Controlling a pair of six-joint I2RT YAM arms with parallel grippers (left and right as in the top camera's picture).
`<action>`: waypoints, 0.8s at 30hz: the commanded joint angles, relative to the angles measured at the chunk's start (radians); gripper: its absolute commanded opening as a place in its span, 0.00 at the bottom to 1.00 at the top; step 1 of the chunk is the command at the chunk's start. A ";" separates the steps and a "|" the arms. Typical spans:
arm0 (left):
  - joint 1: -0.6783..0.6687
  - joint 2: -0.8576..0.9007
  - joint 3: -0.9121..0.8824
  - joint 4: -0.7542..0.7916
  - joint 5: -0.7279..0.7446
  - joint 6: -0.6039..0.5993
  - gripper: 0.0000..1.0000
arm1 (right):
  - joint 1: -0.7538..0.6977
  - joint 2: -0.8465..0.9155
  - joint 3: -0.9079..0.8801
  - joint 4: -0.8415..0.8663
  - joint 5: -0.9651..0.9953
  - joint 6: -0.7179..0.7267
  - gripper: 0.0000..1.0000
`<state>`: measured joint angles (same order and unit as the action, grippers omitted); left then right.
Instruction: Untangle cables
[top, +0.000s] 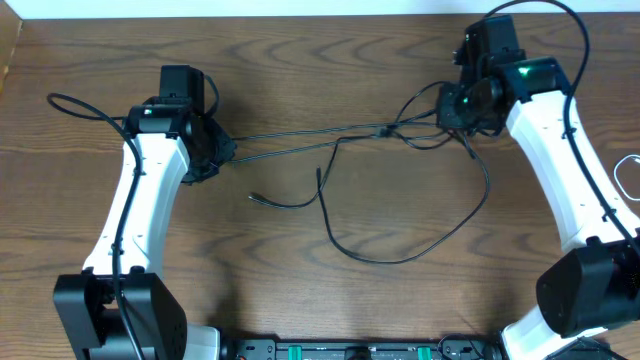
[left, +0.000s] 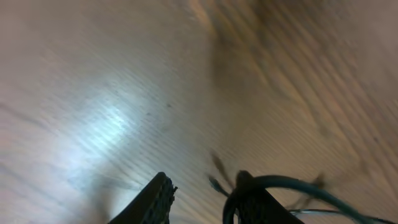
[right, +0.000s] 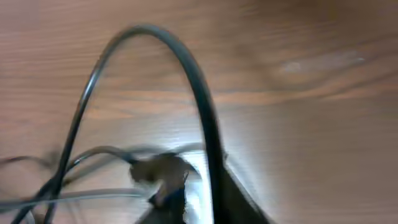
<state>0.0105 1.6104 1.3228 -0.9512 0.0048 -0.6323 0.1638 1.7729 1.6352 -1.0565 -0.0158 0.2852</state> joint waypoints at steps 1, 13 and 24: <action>0.072 0.006 0.003 -0.018 -0.278 -0.027 0.33 | -0.163 -0.008 0.005 -0.015 0.367 -0.013 0.24; 0.072 0.006 0.003 -0.017 -0.230 -0.028 0.32 | -0.212 -0.008 0.005 -0.035 0.125 -0.018 0.43; 0.071 0.006 0.003 -0.012 -0.085 -0.028 0.33 | -0.108 -0.007 -0.005 -0.016 -0.338 -0.219 0.98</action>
<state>0.0834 1.6104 1.3228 -0.9638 -0.1486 -0.6548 0.0044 1.7725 1.6352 -1.0763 -0.1715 0.1566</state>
